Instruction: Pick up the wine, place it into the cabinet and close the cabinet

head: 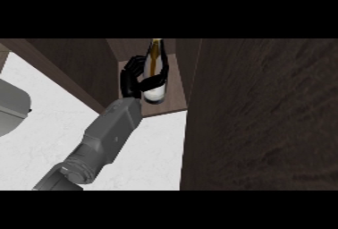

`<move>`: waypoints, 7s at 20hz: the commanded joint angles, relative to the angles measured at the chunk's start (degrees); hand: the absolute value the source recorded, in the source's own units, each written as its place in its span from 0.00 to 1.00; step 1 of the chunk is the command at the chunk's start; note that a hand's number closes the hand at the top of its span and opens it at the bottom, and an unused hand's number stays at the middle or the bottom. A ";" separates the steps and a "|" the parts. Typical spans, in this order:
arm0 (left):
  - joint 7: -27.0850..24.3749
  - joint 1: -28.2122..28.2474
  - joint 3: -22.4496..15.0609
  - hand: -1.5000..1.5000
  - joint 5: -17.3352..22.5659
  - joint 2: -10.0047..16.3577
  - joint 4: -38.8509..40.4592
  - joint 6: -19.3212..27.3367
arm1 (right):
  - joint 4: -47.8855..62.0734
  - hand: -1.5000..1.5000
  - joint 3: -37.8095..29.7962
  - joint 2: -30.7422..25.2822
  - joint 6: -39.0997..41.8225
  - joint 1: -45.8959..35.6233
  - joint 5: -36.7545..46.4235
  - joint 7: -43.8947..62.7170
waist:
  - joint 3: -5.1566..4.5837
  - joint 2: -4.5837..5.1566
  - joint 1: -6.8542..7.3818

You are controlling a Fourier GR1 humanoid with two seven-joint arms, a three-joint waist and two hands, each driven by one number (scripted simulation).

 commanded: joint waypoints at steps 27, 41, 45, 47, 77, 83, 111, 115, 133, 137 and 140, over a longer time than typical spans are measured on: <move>6.61 -6.60 -8.09 1.00 -8.93 5.64 7.28 14.32 | -1.06 0.00 -2.95 -0.58 1.67 1.60 -1.92 -2.13 | 0.12 1.24 0.88; 10.34 -4.68 -9.87 0.00 -11.10 8.21 7.25 12.76 | 0.21 0.00 -1.47 -0.96 2.79 0.92 -1.25 -2.39 | -0.11 1.70 1.20; 10.32 -3.22 -9.37 0.00 -10.61 7.36 7.25 13.62 | -0.95 0.00 -1.54 -0.58 2.80 1.61 -2.19 -2.46 | -0.07 1.95 0.46; 11.76 -3.75 -9.81 0.00 -11.05 10.33 7.25 10.17 | -1.11 0.00 -0.64 -0.01 2.32 1.46 -1.46 -2.31 | -0.13 1.70 1.28; 2.17 -4.01 -4.78 0.00 -7.28 3.78 -7.31 -23.78 | -6.25 0.00 -3.28 -2.74 -2.42 2.85 -0.13 3.58 | 0.14 -2.69 9.52; 2.68 1.05 -6.87 0.00 -10.04 2.14 -15.69 -20.55 | -7.63 0.00 -0.55 -3.01 -4.00 4.91 3.07 5.49 | 0.15 -3.06 10.67; 23.07 40.04 -36.98 1.00 -15.34 1.59 -89.34 17.40 | -4.73 0.00 1.25 -6.23 -8.34 -3.35 4.38 8.46 | 0.12 -2.85 10.57; 23.95 48.00 -41.64 1.00 -17.23 8.12 -99.85 16.49 | -4.93 0.00 -0.71 -7.69 -7.65 -1.79 3.29 8.90 | 0.14 -2.83 10.57; 13.53 70.15 -26.74 1.00 -4.17 35.94 -116.99 -9.50 | -4.99 1.00 18.73 2.53 -4.93 -3.14 -3.87 9.50 | -0.03 -2.92 11.77; 10.45 77.11 -19.89 1.00 1.22 41.22 -117.50 -16.84 | -1.89 1.00 27.12 7.05 -8.25 -4.80 3.99 9.23 | -0.11 -3.06 12.10; 8.84 79.97 -11.71 1.00 5.10 45.05 -117.33 -21.04 | 4.64 1.00 29.98 8.31 -8.35 -10.02 5.48 9.06 | -0.16 -3.02 13.00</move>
